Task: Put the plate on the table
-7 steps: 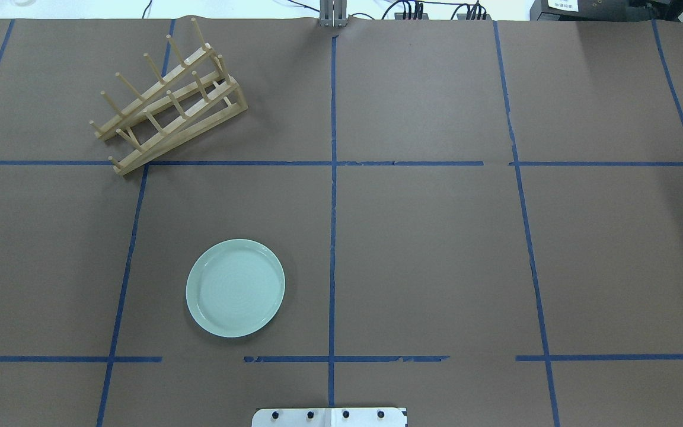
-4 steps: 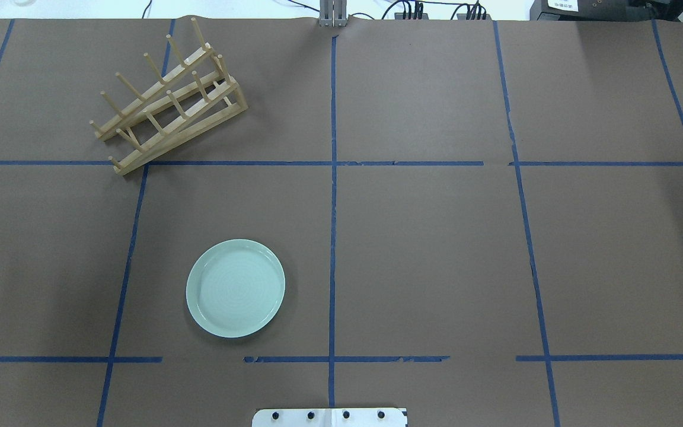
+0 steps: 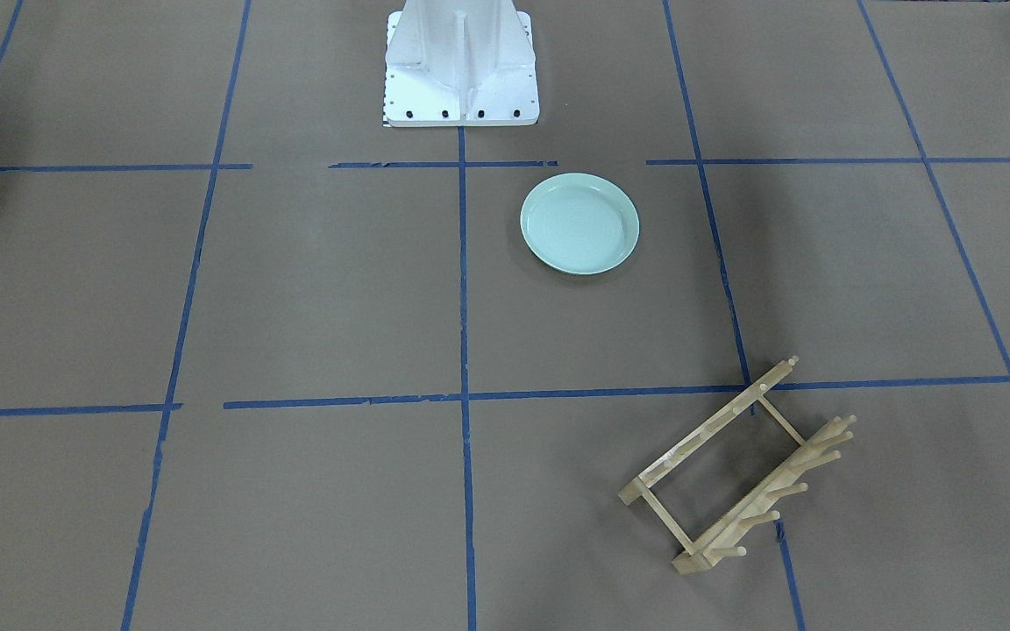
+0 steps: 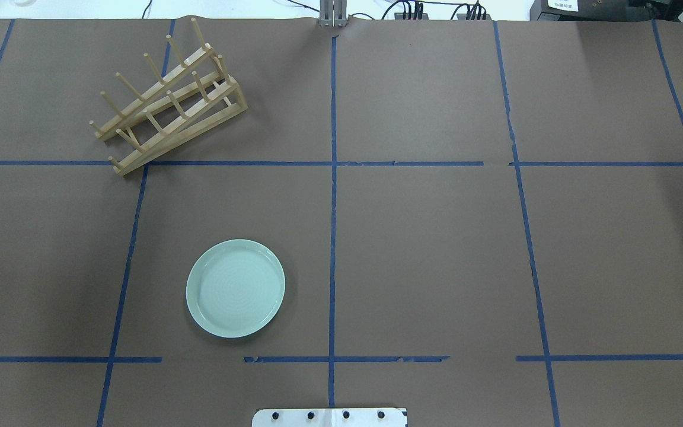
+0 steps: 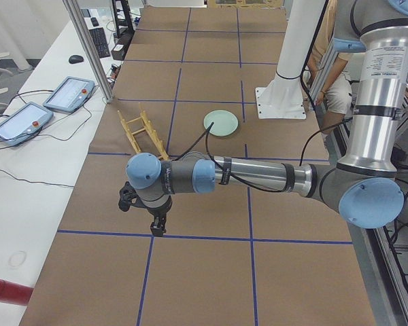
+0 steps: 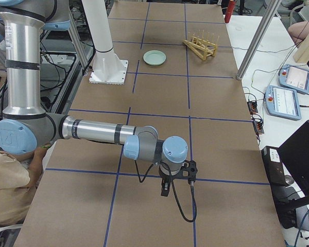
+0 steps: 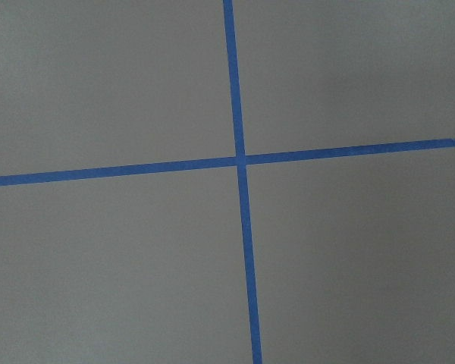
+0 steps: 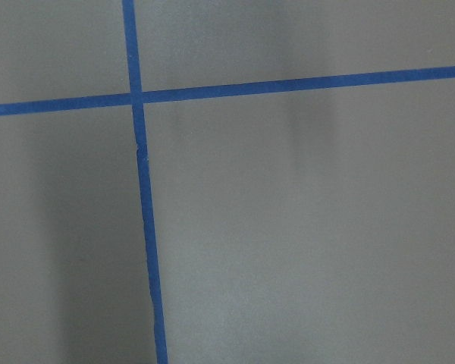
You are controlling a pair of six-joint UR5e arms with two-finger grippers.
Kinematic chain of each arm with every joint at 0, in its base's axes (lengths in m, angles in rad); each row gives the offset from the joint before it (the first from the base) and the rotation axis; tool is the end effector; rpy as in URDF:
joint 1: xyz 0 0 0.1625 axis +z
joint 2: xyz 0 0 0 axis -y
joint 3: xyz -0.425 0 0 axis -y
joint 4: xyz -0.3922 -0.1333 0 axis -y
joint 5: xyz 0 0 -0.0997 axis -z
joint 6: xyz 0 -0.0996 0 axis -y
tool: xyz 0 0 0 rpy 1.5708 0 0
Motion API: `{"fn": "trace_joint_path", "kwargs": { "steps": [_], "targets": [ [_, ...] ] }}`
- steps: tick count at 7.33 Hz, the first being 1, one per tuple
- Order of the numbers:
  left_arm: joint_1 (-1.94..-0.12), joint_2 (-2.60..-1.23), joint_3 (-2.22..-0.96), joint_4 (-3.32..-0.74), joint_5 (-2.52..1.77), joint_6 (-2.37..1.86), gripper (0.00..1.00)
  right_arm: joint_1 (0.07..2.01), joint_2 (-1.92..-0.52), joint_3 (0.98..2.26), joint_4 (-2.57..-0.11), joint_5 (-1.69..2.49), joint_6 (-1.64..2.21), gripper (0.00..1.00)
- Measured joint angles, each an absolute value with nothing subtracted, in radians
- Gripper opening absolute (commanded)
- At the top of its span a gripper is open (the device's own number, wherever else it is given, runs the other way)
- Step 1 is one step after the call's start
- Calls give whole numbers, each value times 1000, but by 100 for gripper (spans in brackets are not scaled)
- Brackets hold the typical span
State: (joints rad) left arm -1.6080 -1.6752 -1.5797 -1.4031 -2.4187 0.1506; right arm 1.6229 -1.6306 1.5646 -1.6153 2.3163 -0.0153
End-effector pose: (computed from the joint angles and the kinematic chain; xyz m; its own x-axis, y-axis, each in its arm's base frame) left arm -0.0783 -0.5274 0.6121 0.6577 0.0851 -0.7485 -0.0622 0.9963 0.0586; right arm 0.0894 -0.4529 0.6963 0.7306 0.0978 0.6758 -0.0406 0.9942 -0.0999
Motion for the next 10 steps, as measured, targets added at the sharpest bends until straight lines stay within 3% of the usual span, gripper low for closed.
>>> {"fn": "trace_joint_path", "kwargs": {
  "steps": [5,10],
  "targets": [
    [-1609,-1667,-1654,-1320,-2426,151,100,1623,-1630,1564,-1615,2316,-15,100],
    [-1607,-1640,-1632,-1342,-2428,154,100,1623,-1631,1564,-1615,2316,-15,100]
  ]
}}
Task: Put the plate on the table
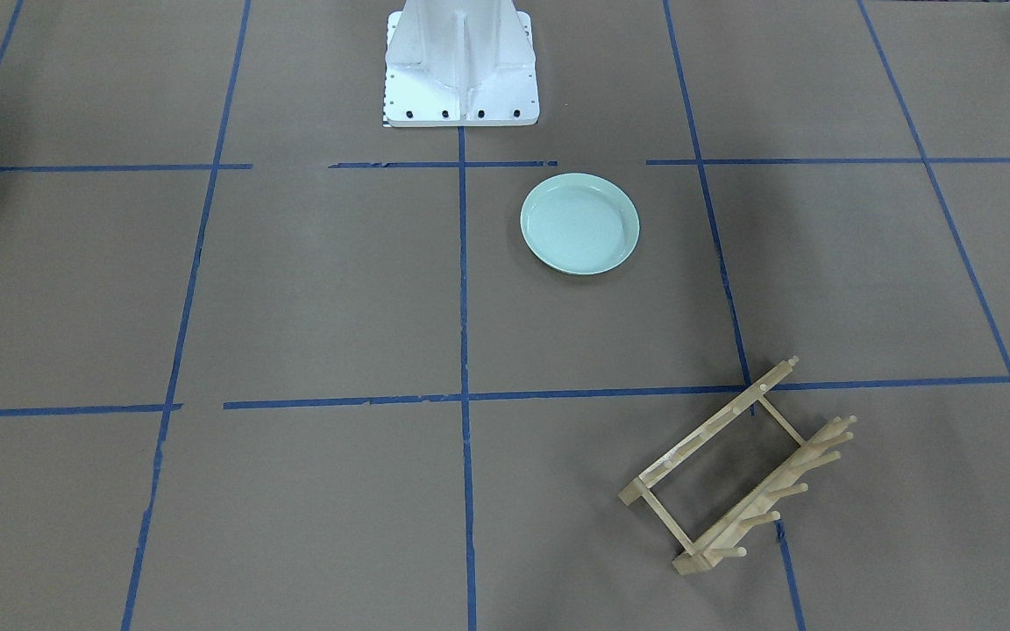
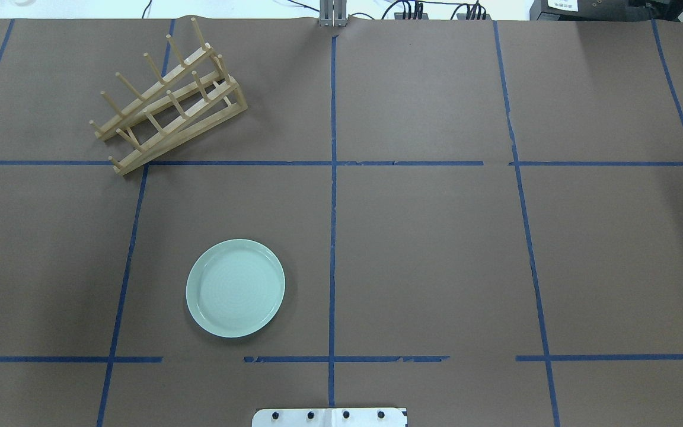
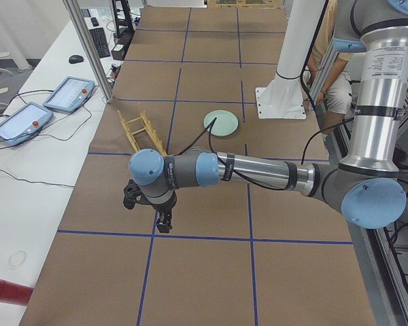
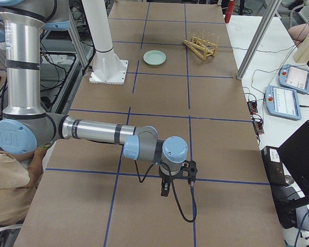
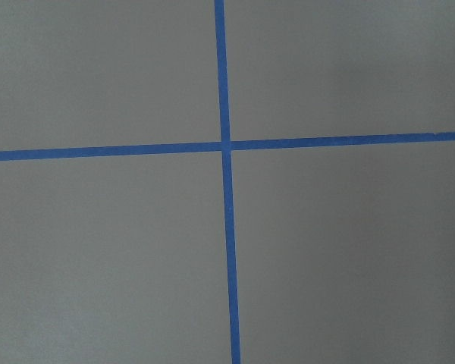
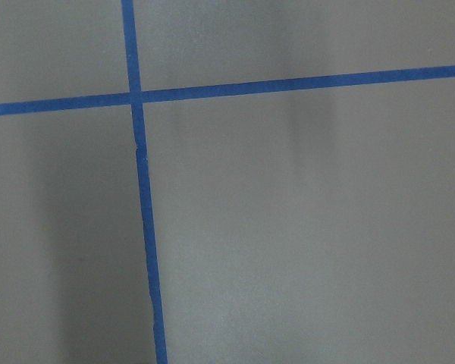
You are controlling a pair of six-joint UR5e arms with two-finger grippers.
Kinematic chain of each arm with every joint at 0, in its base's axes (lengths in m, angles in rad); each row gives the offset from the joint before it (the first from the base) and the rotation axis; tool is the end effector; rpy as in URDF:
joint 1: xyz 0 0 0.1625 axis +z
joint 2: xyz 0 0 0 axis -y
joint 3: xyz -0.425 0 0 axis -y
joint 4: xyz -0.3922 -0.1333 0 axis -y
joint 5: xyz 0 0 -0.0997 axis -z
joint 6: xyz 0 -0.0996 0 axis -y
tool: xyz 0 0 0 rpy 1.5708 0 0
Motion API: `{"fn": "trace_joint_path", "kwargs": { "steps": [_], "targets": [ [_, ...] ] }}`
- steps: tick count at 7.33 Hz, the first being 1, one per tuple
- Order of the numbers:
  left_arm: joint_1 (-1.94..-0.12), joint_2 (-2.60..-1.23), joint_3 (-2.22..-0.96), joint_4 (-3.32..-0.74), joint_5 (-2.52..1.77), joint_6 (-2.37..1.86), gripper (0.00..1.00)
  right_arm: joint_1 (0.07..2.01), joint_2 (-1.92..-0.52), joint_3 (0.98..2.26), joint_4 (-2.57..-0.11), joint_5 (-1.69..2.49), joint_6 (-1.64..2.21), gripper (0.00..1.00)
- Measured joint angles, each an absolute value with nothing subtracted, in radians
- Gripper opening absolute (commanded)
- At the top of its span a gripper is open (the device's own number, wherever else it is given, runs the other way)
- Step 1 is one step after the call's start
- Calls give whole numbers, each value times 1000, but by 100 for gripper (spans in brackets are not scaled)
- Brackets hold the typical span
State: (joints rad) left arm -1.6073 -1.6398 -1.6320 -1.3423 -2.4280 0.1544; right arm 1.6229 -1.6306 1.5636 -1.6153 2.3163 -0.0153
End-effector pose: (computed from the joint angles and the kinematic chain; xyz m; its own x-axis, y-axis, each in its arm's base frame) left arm -0.0766 -0.5085 0.6102 0.6492 0.0561 -0.7585 -0.0643 0.9978 0.0187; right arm 0.0894 -0.4528 0.6968 0.7305 0.0984 0.6758 -0.0406 0.9941 -0.1009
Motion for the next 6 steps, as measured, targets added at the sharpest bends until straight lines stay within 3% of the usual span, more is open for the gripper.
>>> {"fn": "trace_joint_path", "kwargs": {
  "steps": [6],
  "targets": [
    [-1609,-1642,-1610,-1351,-2416,152,100,1623,-1631,1564,-1615,2316,-15,100]
  ]
}}
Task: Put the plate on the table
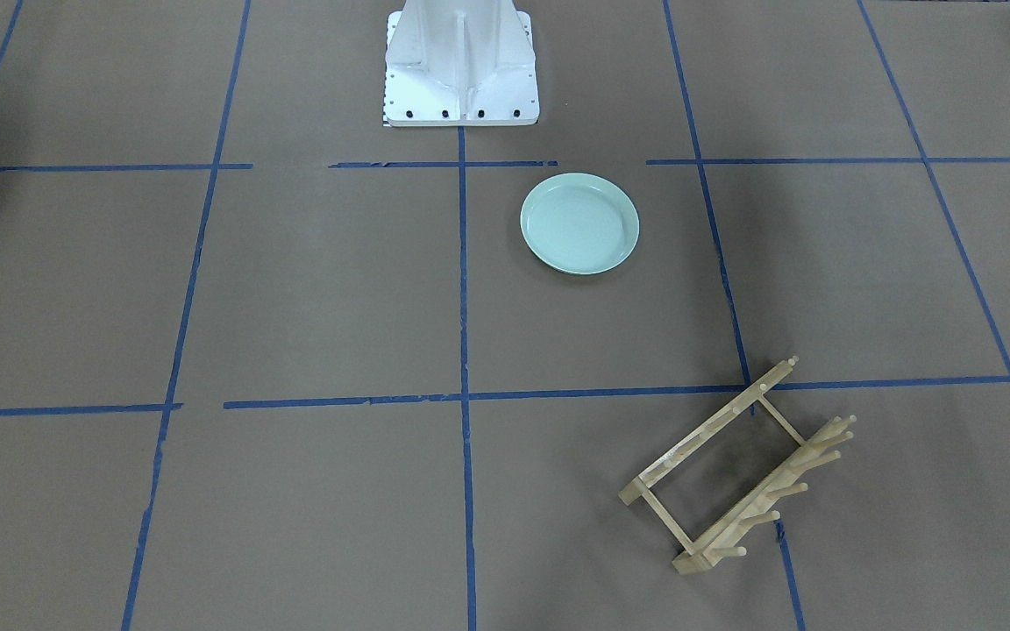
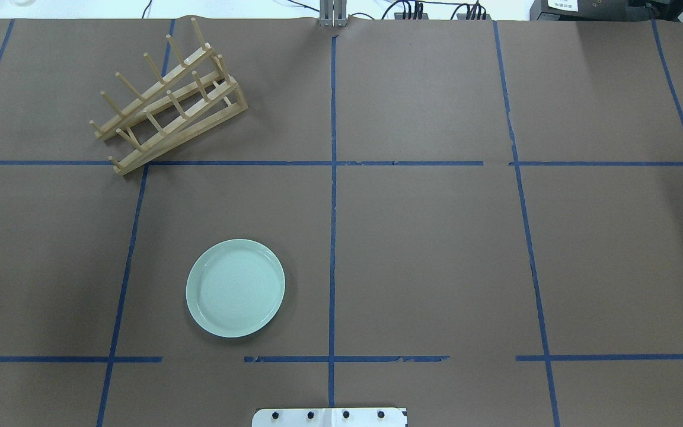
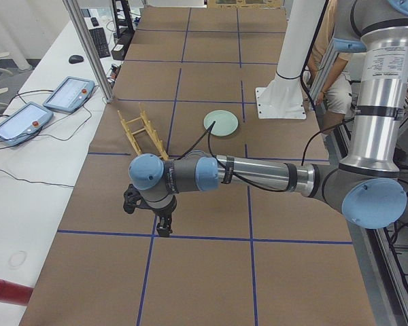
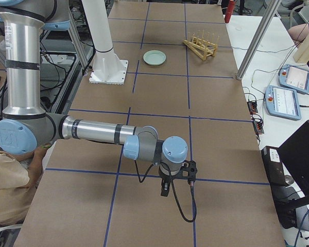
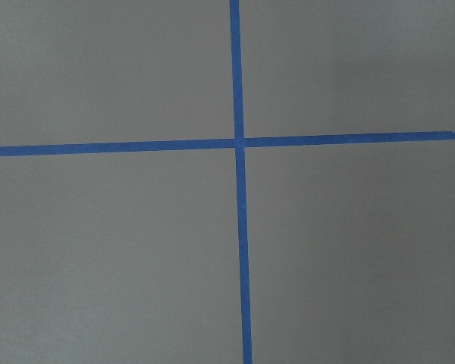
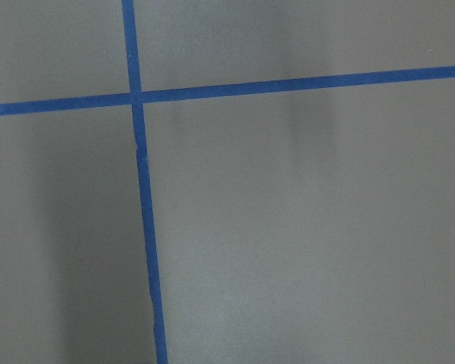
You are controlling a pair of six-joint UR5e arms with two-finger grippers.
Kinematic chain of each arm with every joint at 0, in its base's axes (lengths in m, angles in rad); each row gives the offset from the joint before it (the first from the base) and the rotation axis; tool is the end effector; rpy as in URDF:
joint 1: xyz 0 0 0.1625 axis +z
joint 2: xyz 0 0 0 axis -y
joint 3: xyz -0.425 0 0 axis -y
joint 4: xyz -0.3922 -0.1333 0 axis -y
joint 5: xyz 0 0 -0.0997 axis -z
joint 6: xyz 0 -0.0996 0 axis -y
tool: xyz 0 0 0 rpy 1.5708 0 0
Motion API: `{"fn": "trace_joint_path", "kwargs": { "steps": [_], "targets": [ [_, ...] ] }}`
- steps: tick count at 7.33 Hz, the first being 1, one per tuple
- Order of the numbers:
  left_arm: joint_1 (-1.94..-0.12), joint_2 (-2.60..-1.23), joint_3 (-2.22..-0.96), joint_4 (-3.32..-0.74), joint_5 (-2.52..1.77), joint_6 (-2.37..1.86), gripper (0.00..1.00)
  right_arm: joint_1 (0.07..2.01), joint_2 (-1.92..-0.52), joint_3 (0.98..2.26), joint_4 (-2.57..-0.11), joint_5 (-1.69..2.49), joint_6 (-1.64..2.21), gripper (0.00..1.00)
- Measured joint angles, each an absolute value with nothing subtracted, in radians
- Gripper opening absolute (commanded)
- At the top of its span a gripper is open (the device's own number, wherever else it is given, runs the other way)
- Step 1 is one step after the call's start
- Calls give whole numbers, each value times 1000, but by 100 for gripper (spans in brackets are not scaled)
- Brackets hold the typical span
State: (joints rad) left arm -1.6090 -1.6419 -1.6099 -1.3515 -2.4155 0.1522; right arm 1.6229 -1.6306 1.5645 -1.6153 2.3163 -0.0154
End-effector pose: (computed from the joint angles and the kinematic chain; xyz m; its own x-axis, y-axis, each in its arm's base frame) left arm -0.0783 -0.5093 0.6199 0.6585 0.0451 -0.7512 -0.0626 0.9980 0.0051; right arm 0.0894 -0.4529 0.6964 0.7306 0.0977 0.6758 -0.0405 0.9942 -0.1000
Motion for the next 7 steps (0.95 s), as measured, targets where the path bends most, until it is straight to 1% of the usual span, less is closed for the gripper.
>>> {"fn": "trace_joint_path", "kwargs": {
  "steps": [7],
  "targets": [
    [-1611,-1642,-1605,-1350,-2389,152,100,1623,-1631,1564,-1615,2316,-15,100]
  ]
}}
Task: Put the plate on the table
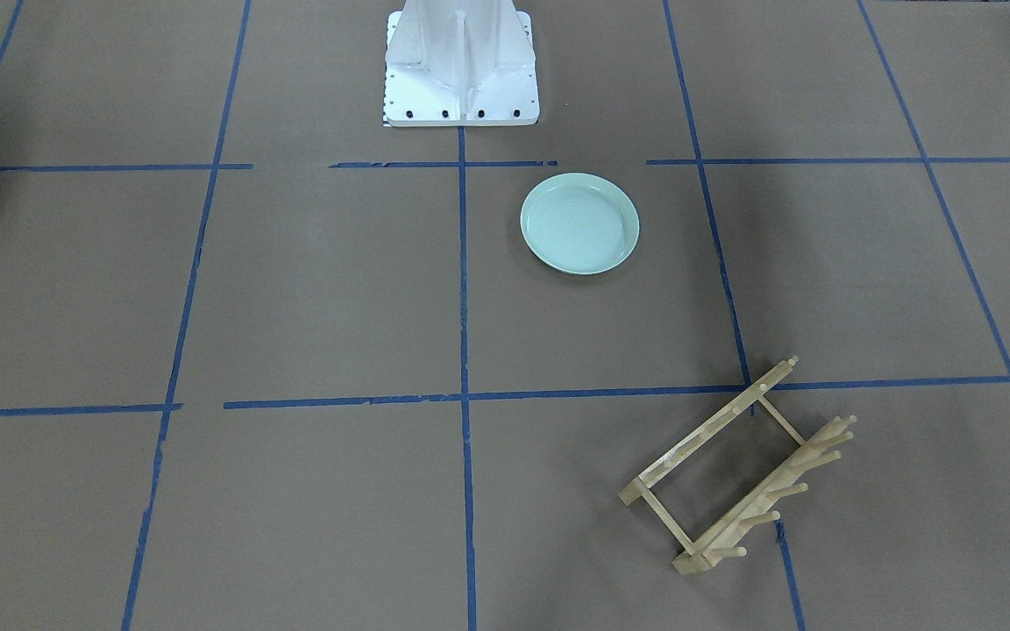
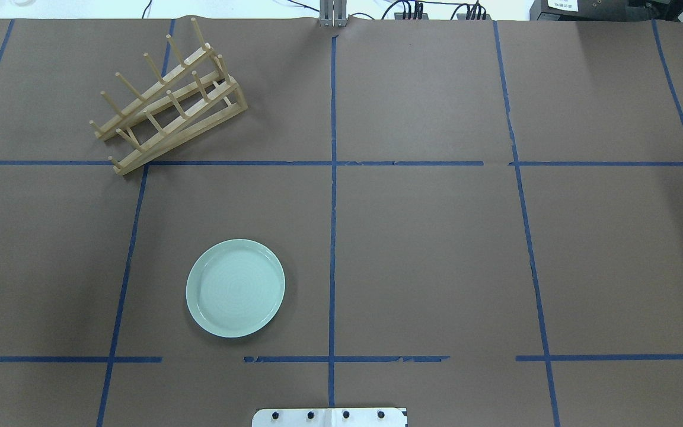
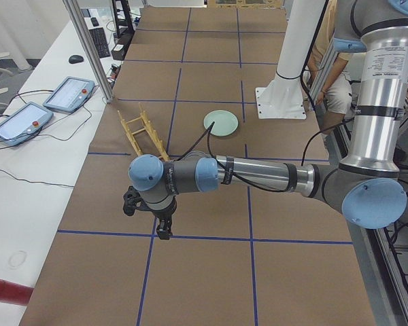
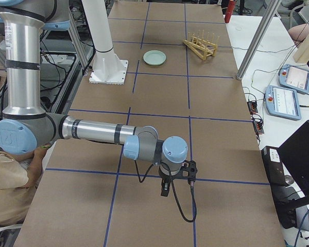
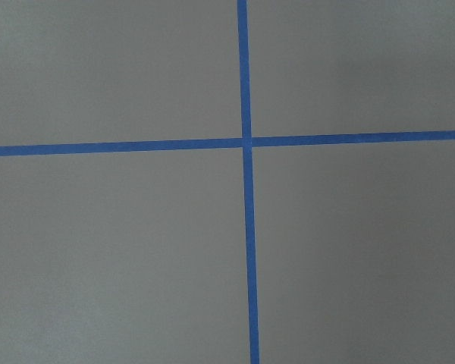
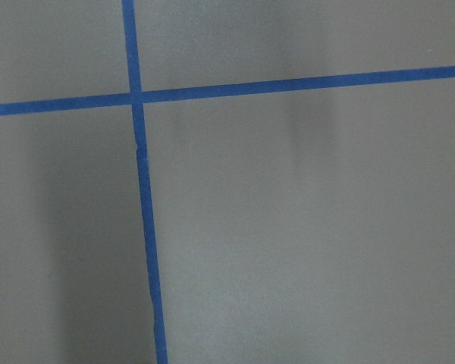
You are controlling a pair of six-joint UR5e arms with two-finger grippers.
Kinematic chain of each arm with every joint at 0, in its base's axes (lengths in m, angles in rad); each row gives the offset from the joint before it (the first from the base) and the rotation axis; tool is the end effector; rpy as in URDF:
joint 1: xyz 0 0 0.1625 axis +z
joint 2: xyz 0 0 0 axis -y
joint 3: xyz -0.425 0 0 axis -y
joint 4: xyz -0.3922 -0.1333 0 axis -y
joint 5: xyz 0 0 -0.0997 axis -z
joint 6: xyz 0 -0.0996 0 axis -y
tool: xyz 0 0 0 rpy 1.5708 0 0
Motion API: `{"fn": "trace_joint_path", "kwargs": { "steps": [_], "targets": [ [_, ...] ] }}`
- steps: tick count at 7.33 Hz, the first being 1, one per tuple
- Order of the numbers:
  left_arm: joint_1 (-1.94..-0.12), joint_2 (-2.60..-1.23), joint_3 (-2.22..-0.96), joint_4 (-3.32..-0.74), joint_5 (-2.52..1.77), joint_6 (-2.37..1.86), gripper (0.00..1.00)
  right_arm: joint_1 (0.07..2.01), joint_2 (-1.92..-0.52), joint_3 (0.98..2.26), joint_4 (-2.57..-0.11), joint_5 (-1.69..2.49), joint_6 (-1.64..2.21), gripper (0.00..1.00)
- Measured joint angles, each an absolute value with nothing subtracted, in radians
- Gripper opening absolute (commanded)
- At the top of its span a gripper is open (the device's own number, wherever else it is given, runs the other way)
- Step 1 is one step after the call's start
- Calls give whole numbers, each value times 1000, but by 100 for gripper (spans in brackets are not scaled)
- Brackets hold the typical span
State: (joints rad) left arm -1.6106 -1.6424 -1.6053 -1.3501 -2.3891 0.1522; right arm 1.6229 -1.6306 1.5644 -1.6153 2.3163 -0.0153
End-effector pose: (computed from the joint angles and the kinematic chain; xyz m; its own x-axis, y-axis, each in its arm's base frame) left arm -0.0809 -0.5088 0.6239 0.6777 0.0412 -0.7342 -0.0640 0.9979 -0.0031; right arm 0.0894 -0.4529 0.6964 0.7306 0.0979 0.6758 -0.0406 0.9941 -0.1001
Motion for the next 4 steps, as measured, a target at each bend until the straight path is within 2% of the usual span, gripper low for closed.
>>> {"fn": "trace_joint_path", "kwargs": {
  "steps": [4],
  "targets": [
    [-1611,-1648,-1612,-1350,-2382,152,100,1623,-1630,1564,-1615,2316,-15,100]
  ]
}}
